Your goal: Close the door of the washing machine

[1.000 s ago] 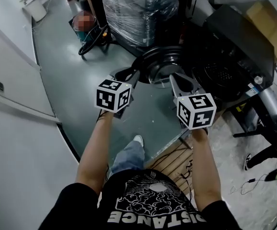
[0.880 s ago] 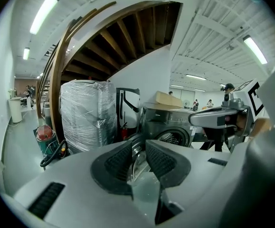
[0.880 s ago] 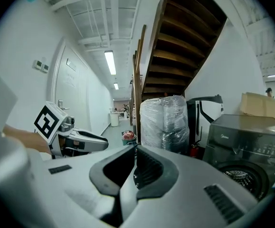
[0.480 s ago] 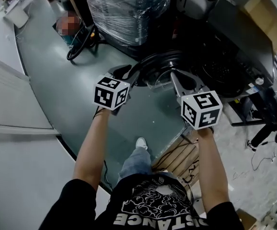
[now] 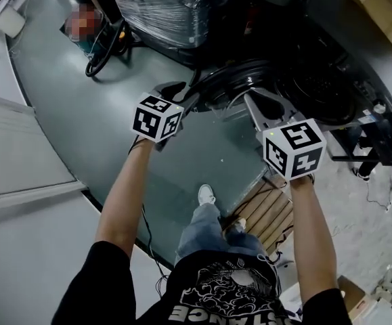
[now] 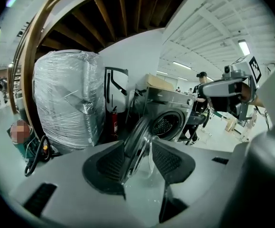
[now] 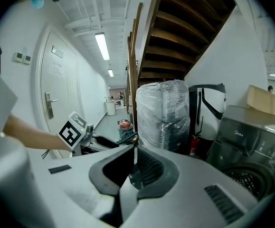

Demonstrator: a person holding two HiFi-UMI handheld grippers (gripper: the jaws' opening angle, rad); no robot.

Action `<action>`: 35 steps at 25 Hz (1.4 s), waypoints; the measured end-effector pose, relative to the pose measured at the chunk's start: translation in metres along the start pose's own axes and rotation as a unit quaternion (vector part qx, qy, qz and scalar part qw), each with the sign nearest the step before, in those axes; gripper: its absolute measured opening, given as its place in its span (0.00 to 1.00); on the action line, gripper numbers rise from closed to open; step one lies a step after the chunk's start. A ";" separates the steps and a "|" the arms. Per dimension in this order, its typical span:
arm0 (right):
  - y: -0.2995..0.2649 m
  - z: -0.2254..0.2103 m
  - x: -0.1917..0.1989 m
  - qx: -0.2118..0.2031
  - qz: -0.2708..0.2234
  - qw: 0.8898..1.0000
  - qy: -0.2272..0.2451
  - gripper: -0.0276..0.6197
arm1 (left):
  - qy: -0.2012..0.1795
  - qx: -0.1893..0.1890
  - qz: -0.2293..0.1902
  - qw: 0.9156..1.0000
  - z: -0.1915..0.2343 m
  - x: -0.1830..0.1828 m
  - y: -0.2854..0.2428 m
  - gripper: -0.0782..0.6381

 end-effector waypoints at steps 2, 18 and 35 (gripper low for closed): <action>-0.009 0.000 0.003 -0.004 0.008 1.000 -0.004 0.08 | -0.005 0.011 0.016 1.000 0.009 0.004 -0.011 0.37; -0.044 -0.002 0.036 -0.021 0.059 0.998 0.012 0.08 | -0.029 0.084 0.102 0.991 0.073 0.052 -0.096 0.40; -0.049 -0.025 0.081 -0.001 0.093 0.996 -0.015 0.08 | -0.048 0.120 0.142 0.981 0.094 0.077 -0.137 0.37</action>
Point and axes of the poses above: the fingertips, and each gripper's own axes: y backward along the fingers, z to its left, x out of its underside, the point moved 4 cm from there along y, backward along the fingers, and after that the axes turned 14 degrees about x, right-handed, at the moved point
